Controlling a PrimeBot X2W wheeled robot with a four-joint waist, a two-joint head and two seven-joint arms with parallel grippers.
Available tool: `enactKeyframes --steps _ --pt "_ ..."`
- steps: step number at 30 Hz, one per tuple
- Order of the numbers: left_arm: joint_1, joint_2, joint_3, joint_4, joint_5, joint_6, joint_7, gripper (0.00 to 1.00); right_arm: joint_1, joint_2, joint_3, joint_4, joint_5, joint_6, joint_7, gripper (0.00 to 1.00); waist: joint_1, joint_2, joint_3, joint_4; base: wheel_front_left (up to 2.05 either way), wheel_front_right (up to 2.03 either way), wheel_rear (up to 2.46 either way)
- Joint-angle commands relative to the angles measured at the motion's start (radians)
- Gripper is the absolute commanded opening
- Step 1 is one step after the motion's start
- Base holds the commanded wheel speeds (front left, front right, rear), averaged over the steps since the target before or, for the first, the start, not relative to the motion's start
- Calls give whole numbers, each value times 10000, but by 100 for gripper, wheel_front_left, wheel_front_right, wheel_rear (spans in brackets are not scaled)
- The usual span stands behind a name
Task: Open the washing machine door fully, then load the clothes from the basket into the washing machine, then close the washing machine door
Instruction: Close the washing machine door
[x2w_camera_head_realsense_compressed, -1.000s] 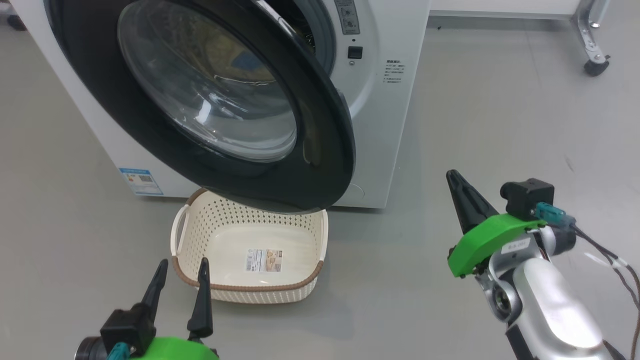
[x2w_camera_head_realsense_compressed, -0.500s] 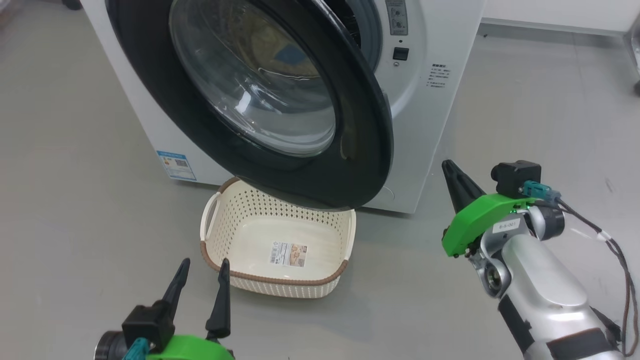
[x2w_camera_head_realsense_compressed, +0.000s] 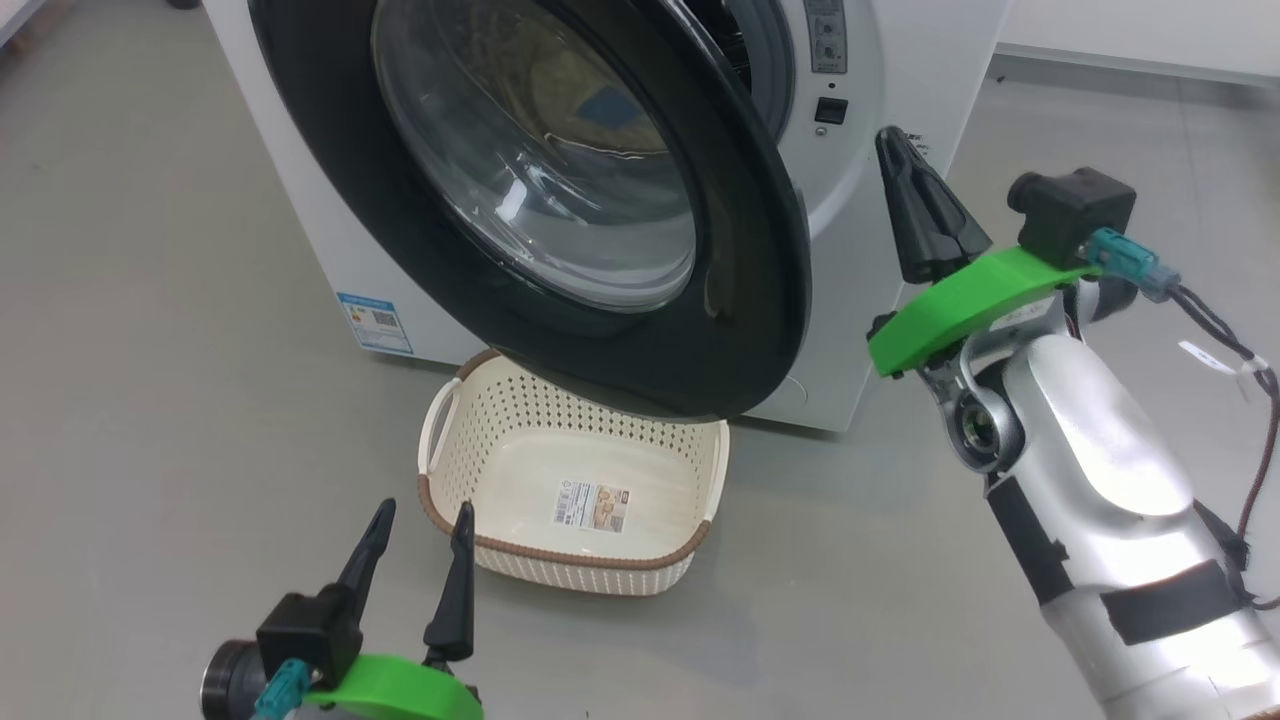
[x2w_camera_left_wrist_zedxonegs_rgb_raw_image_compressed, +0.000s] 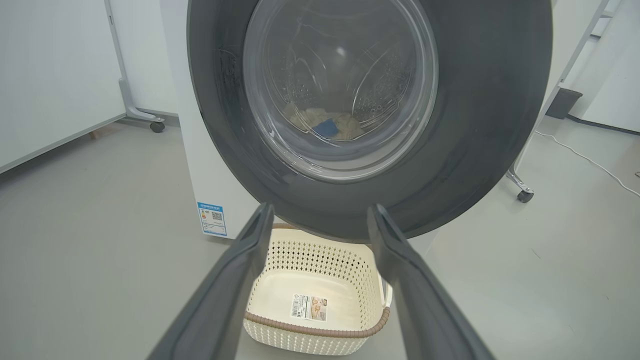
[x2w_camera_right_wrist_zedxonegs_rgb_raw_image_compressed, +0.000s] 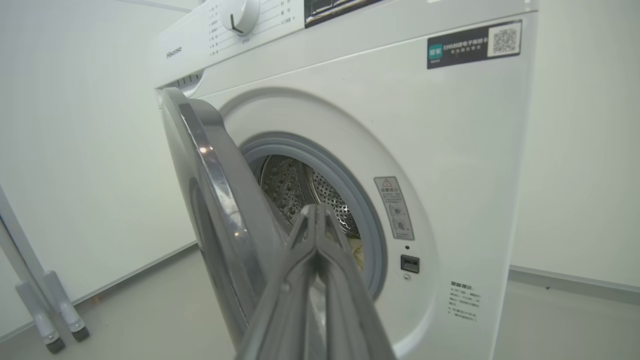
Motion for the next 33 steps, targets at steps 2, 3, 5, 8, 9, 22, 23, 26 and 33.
enactKeyframes --steps 2,3,5,8,9,22,23,26,33 --pt "-504 99 346 -311 56 23 -38 100 -514 59 385 -854 -25 42 -77 0 -1 0 4 9 0 0 0" --pt "-500 101 341 -304 54 31 -40 100 -504 59 584 -1163 -16 42 9 0 -1 0 3 12 0 0 0" --pt "-477 104 338 -279 51 63 -45 100 -440 59 1048 -1743 15 42 263 0 -1 0 7 29 0 0 0" --pt "-492 82 318 -269 39 74 -61 100 -226 59 1592 -2341 49 42 743 0 -1 0 60 88 0 0 0" --pt "-510 91 304 -243 70 110 -67 100 -34 59 1813 -2481 23 42 1049 0 -1 0 94 125 0 0 0" --pt "-687 -13 189 -115 50 83 -146 100 -169 59 1775 -1374 -155 42 1571 0 -1 0 372 235 0 0 0" --pt "-702 -26 167 -102 54 74 -152 100 -257 59 1757 -1219 -155 42 1567 0 -1 0 387 254 0 0 0" --pt "-766 -71 127 -75 45 47 -169 100 -543 59 1685 -803 -151 42 1531 0 -1 0 474 293 0 0 0" --pt "-935 -153 67 15 61 2 -218 100 -1113 59 1522 61 -60 42 1452 0 -1 0 683 377 0 0 0"
